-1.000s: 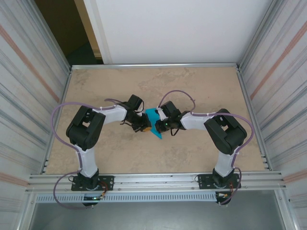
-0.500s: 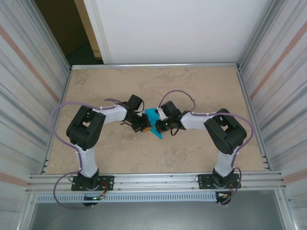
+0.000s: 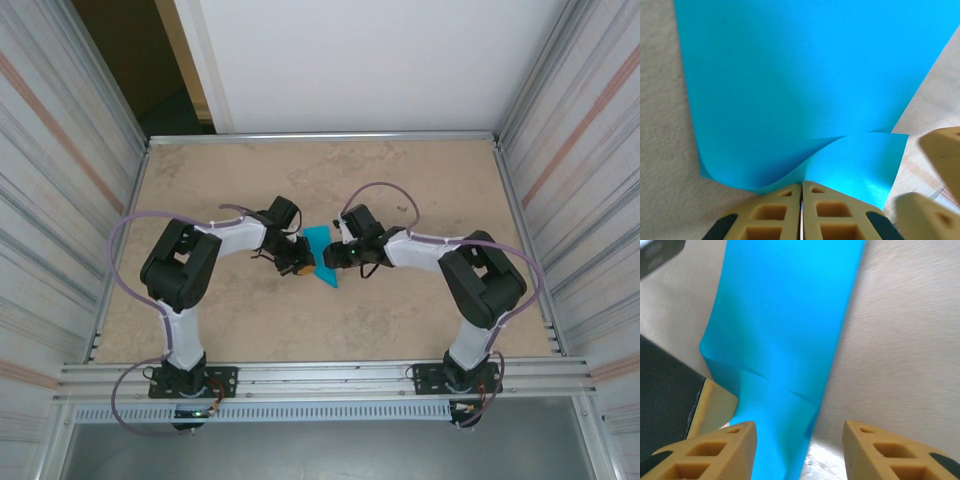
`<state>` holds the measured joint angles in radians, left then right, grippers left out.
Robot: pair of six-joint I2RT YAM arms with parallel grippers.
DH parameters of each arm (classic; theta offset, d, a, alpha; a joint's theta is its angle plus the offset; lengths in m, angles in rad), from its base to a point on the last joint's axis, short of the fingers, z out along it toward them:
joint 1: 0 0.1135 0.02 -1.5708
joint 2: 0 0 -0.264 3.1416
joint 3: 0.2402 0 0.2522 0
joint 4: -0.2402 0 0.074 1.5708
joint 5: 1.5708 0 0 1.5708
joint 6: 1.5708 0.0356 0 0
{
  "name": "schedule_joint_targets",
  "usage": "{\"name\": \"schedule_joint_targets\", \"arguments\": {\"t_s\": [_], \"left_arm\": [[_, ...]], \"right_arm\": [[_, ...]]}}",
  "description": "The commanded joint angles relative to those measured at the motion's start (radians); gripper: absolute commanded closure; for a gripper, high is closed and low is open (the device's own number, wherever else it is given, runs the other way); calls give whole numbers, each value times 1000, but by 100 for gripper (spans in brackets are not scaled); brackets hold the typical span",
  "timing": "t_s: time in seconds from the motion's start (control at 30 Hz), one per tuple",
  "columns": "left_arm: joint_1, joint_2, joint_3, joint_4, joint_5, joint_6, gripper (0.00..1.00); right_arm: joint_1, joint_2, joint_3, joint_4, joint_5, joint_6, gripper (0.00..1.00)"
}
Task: Fold a paper plane with a square sheet of paper (pick it up from the middle)
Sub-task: Third fold the triangle at the center of the table.
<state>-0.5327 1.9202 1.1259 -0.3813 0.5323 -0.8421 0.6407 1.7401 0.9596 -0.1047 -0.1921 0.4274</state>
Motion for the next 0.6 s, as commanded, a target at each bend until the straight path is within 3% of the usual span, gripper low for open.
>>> {"name": "schedule_joint_targets", "arguments": {"t_s": [0.0, 0.13, 0.27, 0.43, 0.57], "left_arm": [[-6, 52, -9, -85, -77, 18, 91], [-6, 57, -8, -86, -84, 17, 91], [-6, 57, -8, -91, -93, 11, 92], [-6, 59, -8, -94, -102, 5, 93], [-6, 59, -11, -96, -106, 5, 93]], "right_arm": [[-26, -57, 28, -74, 18, 54, 50], [-30, -97, 21, -102, -59, 55, 54], [-16, -106, 15, -106, -234, 33, 72], [21, -62, 17, -115, -279, 42, 91], [39, -22, 33, -97, -309, 52, 95]]}}
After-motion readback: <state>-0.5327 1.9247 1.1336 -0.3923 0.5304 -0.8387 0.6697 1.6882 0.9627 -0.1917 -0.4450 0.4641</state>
